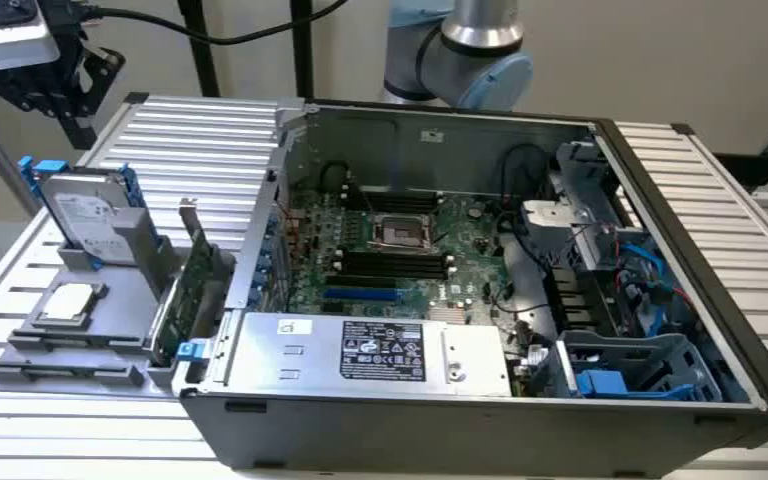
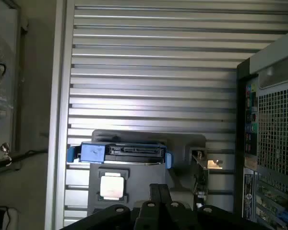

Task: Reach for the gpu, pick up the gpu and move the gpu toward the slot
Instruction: 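Reach for the gpu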

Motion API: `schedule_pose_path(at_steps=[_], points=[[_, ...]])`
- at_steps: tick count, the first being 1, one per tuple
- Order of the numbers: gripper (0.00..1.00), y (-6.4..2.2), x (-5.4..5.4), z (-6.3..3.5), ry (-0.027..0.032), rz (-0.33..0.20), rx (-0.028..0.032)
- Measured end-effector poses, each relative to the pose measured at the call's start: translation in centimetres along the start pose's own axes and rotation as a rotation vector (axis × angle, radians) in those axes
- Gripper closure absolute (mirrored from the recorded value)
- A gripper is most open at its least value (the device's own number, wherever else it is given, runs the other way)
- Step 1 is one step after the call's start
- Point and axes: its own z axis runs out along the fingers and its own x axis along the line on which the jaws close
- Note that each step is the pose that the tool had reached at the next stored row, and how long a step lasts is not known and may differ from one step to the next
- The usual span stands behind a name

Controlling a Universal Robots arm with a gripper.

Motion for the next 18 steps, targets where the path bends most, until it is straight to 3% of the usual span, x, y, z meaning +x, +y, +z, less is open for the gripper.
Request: schedule_pose_path(at_steps=[15,18], points=[[0.89,-0.02,-0.01,0.0,-0.0001,0.0,0.0001],[0.89,-0.74,-0.56,0.01,0.0003,0.0,0.0001]])
